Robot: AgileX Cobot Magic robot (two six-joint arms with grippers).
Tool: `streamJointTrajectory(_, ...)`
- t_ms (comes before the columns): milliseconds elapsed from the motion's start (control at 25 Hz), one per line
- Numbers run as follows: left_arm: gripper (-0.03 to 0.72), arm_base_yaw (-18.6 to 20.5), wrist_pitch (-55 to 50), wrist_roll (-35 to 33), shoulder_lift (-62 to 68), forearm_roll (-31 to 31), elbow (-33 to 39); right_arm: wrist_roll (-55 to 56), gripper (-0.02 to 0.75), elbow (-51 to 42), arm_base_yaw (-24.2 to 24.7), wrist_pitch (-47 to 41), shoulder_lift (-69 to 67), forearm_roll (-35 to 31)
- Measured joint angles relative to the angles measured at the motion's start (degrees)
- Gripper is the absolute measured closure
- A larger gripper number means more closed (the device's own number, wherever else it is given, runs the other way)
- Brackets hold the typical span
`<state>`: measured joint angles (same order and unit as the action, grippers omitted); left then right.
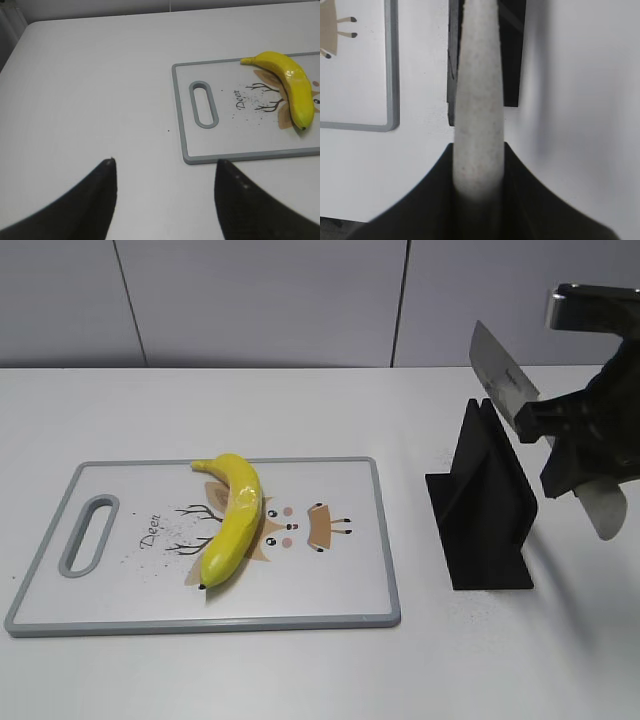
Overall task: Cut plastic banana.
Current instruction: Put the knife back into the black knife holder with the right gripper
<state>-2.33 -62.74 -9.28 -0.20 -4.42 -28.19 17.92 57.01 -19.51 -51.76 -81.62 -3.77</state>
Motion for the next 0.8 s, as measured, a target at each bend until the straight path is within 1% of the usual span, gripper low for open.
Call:
streamJointTrajectory(160, 0.096, 0.0, 0.0, 0.0, 0.0, 0.0, 0.0, -0.21, 0.578, 0.0, 0.0, -0.38, 1.26, -0.2)
streamJointTrajectory(360, 0.096, 0.0, 0.0, 0.0, 0.0, 0.0, 0.0, -2.42, 0.578, 0.0, 0.0, -0.44, 1.03, -2.5)
streamJointTrajectory(800, 0.096, 0.0, -0.06, 0.02, 0.0, 0.0, 0.0, -2.73, 0.579, 0.0, 0.0, 0.87, -1.54, -2.32)
